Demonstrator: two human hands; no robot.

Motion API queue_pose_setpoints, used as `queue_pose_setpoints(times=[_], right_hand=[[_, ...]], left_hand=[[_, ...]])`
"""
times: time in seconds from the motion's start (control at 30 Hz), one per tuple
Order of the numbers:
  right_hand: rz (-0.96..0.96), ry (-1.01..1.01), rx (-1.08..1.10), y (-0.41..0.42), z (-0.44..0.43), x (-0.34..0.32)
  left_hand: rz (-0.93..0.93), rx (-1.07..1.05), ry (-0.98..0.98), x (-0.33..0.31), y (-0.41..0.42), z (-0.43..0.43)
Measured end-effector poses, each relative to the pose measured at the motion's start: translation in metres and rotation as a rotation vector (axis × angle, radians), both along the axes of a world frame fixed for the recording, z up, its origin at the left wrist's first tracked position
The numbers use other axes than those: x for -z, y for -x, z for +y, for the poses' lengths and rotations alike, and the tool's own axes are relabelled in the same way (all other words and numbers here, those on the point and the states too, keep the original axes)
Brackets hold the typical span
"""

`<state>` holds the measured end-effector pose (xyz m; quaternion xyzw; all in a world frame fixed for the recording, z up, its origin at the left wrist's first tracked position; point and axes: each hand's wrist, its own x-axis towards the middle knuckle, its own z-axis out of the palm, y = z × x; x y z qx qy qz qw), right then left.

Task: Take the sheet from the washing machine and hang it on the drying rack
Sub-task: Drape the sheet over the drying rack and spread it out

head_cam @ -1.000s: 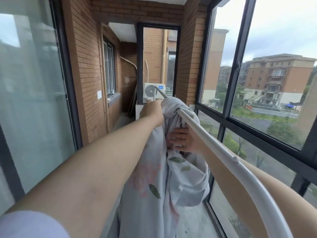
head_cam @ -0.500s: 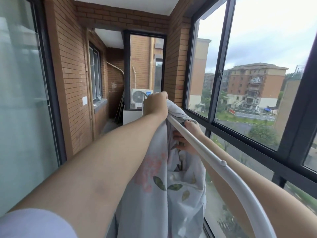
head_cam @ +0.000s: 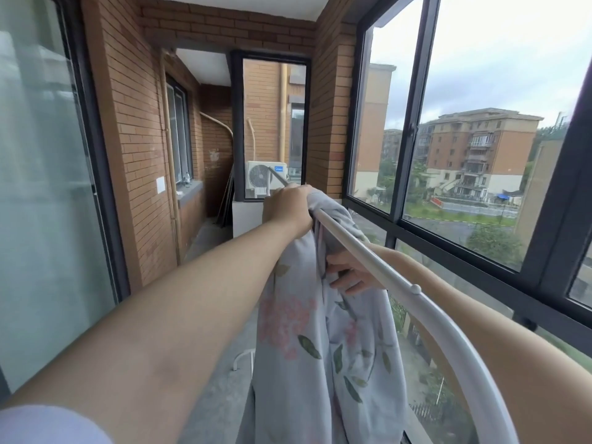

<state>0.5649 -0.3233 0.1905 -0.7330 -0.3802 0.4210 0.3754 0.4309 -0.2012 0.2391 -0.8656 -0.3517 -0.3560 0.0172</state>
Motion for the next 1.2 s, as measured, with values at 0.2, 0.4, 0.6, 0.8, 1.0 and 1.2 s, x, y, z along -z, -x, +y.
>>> queue_pose_setpoints(times=[0.2,0.4,0.6,0.8,1.0,1.2], right_hand=[[-0.114,-0.148,0.064,0.022,-0.021,-0.051],[-0.339,-0.168,0.023,0.056,-0.051,-0.105],[-1.096,0.167,-0.172,0.111,-0.066,-0.116],[-1.635,0.516,-0.273,0.171,-0.061,-0.099],[-1.334,0.627,0.117,0.234,-0.034,-0.081],[-1.393,0.540,0.294,0.268,0.014,-0.058]], left_hand=[[0.027,0.024,0.134,0.002,0.007,-0.004],[0.055,0.132,0.301,0.007,0.023,-0.005],[0.122,0.204,0.284,0.015,0.038,-0.001],[0.091,0.355,0.295,0.034,0.053,0.006],[-0.026,0.602,0.376,0.067,0.104,0.026],[-0.014,0.703,0.466,0.084,0.158,0.042]])
